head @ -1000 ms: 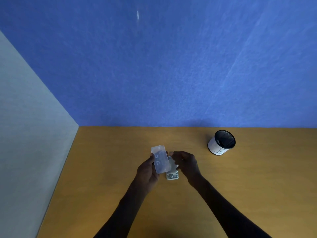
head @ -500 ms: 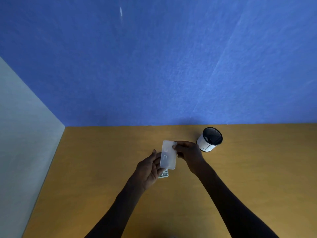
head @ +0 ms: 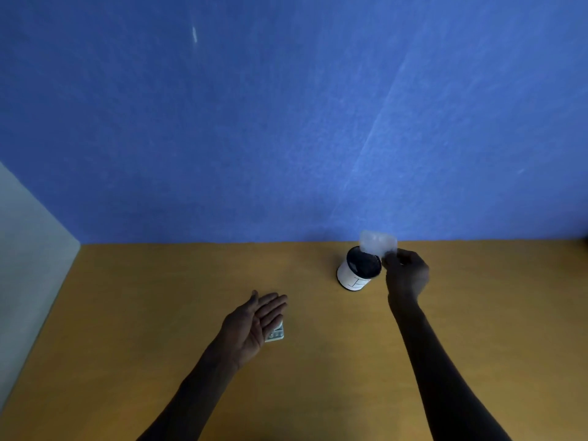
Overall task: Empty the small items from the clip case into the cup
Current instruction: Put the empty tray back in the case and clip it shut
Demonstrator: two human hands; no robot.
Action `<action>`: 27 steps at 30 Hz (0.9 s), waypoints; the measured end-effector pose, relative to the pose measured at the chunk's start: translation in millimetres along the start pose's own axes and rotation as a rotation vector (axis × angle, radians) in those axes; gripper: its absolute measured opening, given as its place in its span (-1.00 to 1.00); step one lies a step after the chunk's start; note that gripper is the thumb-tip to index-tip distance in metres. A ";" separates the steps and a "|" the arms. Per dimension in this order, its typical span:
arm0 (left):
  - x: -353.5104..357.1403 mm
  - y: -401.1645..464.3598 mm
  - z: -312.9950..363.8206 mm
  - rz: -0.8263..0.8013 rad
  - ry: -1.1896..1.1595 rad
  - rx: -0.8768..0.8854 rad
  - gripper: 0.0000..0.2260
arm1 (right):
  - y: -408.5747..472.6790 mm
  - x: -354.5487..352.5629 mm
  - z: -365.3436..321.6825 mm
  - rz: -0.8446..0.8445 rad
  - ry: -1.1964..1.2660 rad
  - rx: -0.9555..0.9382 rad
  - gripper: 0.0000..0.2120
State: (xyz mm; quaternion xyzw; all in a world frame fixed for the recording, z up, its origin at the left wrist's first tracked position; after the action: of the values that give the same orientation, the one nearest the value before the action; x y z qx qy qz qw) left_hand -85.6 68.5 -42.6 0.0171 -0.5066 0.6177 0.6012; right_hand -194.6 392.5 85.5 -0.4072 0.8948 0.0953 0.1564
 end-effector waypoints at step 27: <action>6.8 -4.3 6.9 -0.003 -0.003 0.009 -0.54 | -17.7 7.9 -29.0 -0.083 -0.141 -0.172 -0.71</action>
State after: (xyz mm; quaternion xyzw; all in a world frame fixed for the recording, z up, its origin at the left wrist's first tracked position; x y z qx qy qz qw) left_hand -88.3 68.0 -32.3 0.0212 -0.5047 0.6191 0.6013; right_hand -192.0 366.9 108.9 -0.4483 0.8524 0.1936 0.1871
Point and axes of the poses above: each hand's wrist, its own y-axis towards the middle knuckle, its own x-axis out of the palm, z = x × y, the point moved 10 cm from there along y, towards the middle knuckle, and after that the axes turned 8 degrees about y, right-handed, at the moved point
